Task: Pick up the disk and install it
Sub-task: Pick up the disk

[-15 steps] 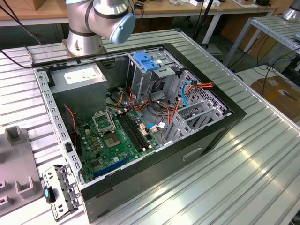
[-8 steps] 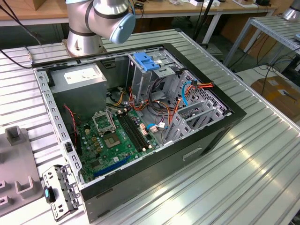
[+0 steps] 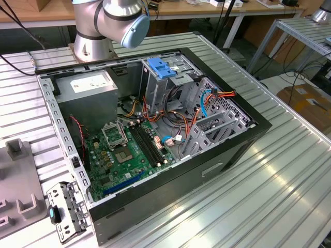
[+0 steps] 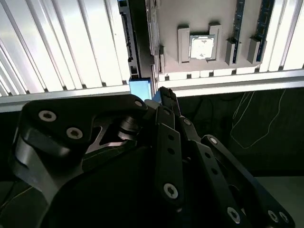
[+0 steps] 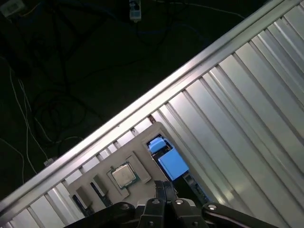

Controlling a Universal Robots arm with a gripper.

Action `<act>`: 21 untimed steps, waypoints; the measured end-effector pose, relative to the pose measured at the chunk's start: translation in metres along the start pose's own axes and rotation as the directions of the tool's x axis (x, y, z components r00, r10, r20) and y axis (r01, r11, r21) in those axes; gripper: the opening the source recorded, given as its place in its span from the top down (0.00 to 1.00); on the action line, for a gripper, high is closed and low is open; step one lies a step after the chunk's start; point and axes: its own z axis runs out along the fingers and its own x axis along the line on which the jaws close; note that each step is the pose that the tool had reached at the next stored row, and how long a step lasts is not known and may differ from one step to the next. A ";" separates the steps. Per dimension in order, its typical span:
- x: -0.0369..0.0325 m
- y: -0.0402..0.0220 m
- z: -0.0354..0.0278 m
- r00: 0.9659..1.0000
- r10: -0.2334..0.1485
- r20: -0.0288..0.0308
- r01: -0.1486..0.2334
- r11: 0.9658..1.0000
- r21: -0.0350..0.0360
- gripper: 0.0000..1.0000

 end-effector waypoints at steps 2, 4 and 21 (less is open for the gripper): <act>0.0000 0.0000 0.0000 1.000 -0.027 -0.002 0.027 1.000 0.001 0.89; 0.0000 0.0000 0.0000 0.998 -0.055 -0.003 0.055 0.998 0.001 0.89; 0.0000 0.0000 0.0006 0.949 -0.316 -0.020 0.316 0.949 0.004 0.89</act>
